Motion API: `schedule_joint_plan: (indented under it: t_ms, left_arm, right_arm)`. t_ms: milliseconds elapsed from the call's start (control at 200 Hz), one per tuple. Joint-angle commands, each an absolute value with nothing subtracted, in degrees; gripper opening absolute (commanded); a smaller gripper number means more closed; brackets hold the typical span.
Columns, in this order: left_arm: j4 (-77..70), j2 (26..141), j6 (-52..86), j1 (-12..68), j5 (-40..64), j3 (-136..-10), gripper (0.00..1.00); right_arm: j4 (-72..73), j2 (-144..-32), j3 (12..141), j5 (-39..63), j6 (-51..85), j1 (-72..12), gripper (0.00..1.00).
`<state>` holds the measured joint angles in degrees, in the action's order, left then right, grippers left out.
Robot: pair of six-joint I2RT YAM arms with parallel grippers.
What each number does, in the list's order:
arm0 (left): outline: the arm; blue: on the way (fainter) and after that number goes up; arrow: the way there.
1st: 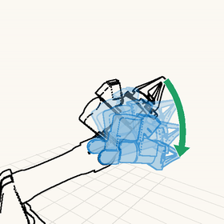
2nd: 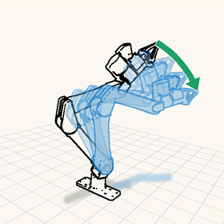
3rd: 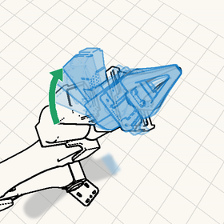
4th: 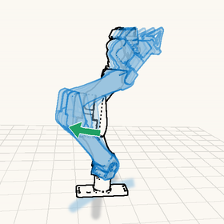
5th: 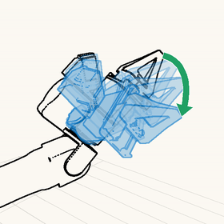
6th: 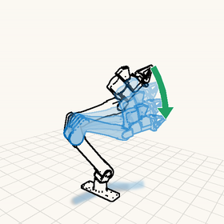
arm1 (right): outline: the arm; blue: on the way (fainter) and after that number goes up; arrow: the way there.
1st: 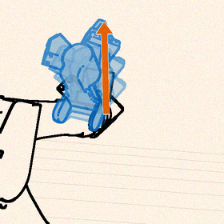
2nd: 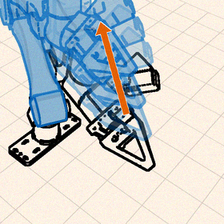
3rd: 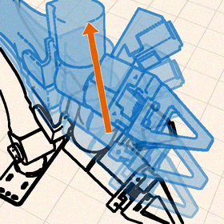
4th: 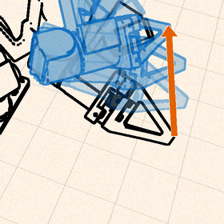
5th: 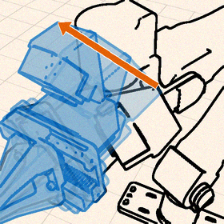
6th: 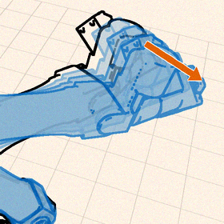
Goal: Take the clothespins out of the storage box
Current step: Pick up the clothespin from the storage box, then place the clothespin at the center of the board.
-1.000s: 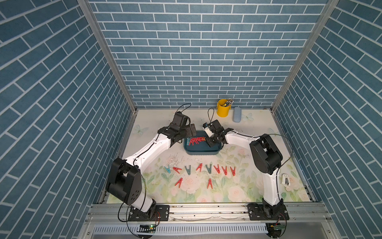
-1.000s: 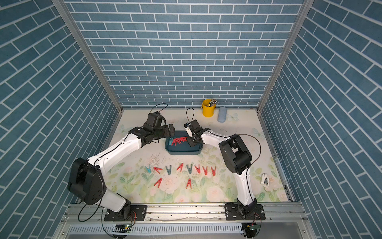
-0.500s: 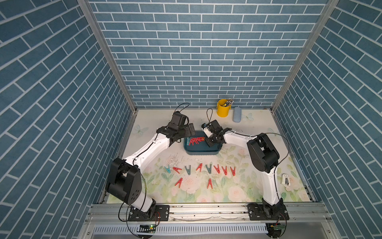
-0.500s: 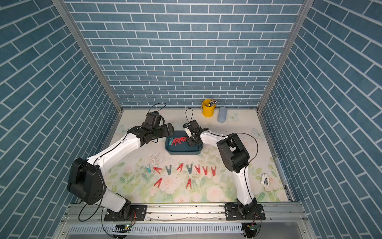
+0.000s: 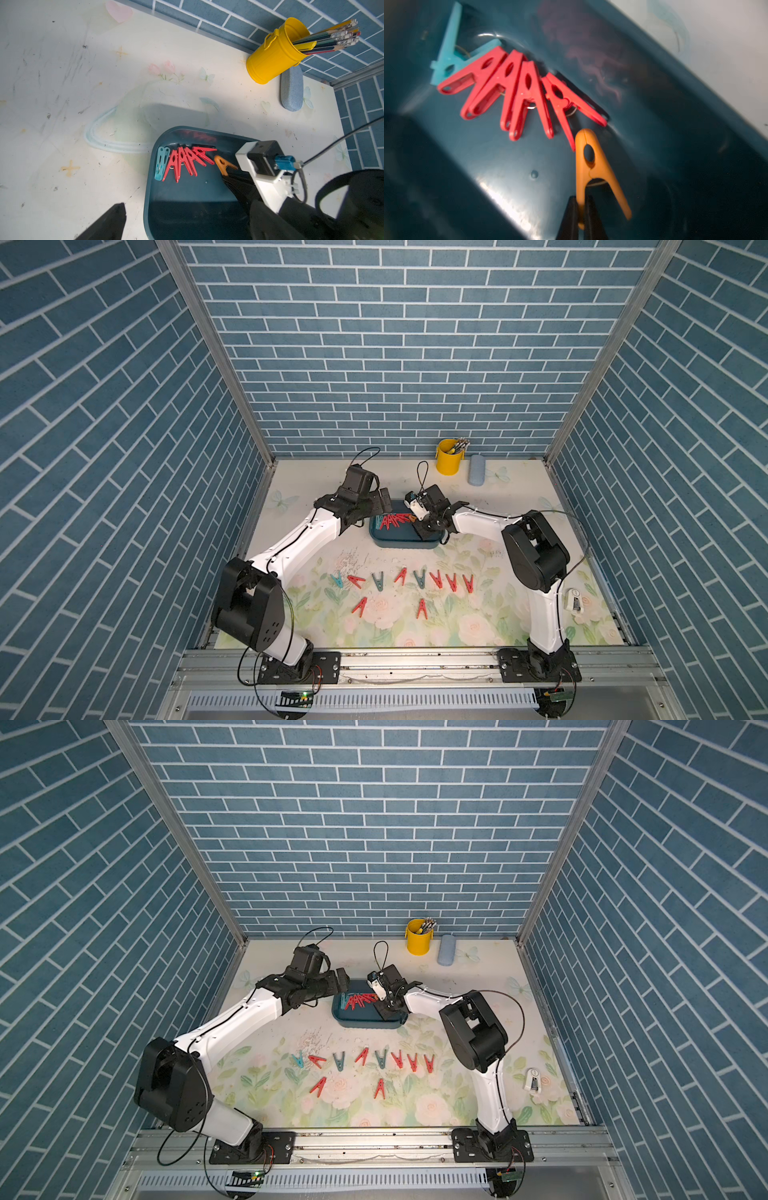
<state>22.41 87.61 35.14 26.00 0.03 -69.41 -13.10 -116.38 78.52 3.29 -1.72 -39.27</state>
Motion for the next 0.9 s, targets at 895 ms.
schedule_joint_plan:
  t_ms: [895]
  left_arm:
    - [23.0, 78.2, 29.2, 25.7, 5.9, -64.0, 0.99]
  right_arm:
    - [-14.9, -80.3, 51.4, -6.5, 35.4, -52.1, 0.02]
